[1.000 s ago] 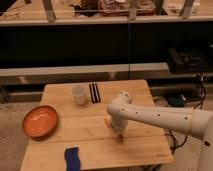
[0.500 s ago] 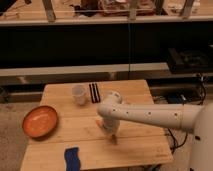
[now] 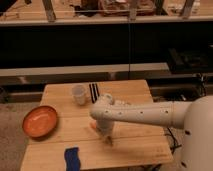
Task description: Drag the pepper across the table
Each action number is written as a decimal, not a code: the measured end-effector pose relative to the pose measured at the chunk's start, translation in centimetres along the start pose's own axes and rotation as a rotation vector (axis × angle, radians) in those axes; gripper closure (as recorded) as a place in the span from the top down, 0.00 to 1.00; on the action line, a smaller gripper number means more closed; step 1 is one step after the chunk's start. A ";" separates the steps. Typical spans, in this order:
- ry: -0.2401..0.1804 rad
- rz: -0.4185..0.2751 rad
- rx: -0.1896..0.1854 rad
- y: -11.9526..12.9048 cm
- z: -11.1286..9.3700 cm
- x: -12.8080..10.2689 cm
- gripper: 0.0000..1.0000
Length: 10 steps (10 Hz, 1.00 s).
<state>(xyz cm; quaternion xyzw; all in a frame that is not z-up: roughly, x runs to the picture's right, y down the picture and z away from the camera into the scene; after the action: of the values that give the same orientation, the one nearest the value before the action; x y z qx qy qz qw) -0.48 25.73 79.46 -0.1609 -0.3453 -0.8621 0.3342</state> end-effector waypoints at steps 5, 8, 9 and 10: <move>-0.015 -0.046 -0.003 -1.9 0.3 1.7 0.00; -0.006 -0.062 0.009 -2.2 -0.5 2.1 0.00; -0.004 -0.068 0.010 -2.4 -0.6 2.2 0.00; -0.004 -0.078 0.010 -2.6 -0.7 2.5 0.00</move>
<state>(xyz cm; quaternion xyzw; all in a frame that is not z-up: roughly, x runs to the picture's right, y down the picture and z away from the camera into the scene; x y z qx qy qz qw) -4.11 25.49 78.94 -0.1473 -0.3559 -0.8725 0.3006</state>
